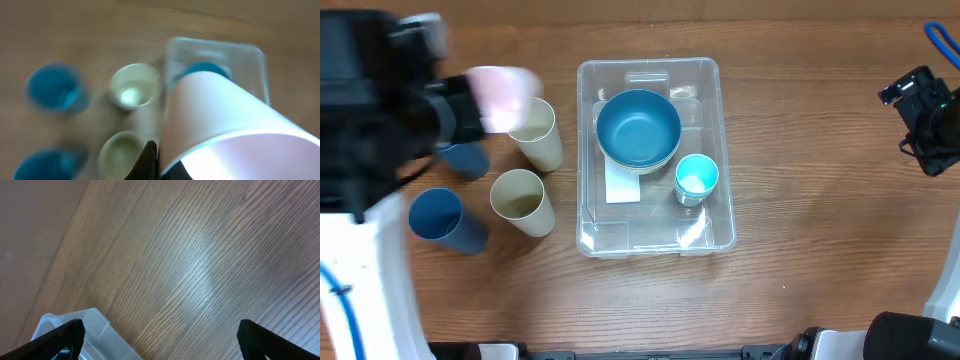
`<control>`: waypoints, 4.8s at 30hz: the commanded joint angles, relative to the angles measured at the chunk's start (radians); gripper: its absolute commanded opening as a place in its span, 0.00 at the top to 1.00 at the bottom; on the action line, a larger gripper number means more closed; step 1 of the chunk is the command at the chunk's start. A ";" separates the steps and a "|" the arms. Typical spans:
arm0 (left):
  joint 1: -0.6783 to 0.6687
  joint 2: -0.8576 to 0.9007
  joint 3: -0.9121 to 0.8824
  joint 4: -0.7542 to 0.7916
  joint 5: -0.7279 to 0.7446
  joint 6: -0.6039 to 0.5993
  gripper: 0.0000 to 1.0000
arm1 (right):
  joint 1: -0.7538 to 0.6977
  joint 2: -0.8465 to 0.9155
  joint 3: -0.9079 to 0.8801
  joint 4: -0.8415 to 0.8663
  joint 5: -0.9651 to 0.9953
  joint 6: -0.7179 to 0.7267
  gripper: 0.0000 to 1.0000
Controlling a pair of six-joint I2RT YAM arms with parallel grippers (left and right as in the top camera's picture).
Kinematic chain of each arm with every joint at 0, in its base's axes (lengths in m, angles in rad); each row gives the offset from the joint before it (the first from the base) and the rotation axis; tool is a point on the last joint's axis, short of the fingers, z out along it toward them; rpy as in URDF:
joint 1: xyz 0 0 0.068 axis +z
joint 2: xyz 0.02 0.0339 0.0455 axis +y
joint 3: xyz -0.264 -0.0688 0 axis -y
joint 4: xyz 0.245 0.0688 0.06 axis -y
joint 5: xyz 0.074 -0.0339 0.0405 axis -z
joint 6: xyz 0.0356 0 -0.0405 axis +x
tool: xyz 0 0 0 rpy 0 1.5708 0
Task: Pack container
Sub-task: 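Grasp the pink cup with the left gripper and stack it onto the cup stack, then grasp a dark blue cup with the left gripper and place it in the container, then grasp a cream cup with the left gripper and drop it into the blue cup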
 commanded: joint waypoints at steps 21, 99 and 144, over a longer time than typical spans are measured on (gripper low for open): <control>-0.526 0.515 0.309 -0.105 -0.187 0.030 0.00 | 0.006 -0.004 0.013 0.005 -0.002 0.005 0.00; -0.550 0.288 -0.111 -0.043 -0.240 -0.143 0.96 | 0.006 -0.004 0.013 0.005 -0.002 0.005 0.00; 0.070 0.679 0.016 -0.093 -0.108 -0.122 0.40 | 0.006 -0.003 0.013 0.005 -0.002 0.005 0.00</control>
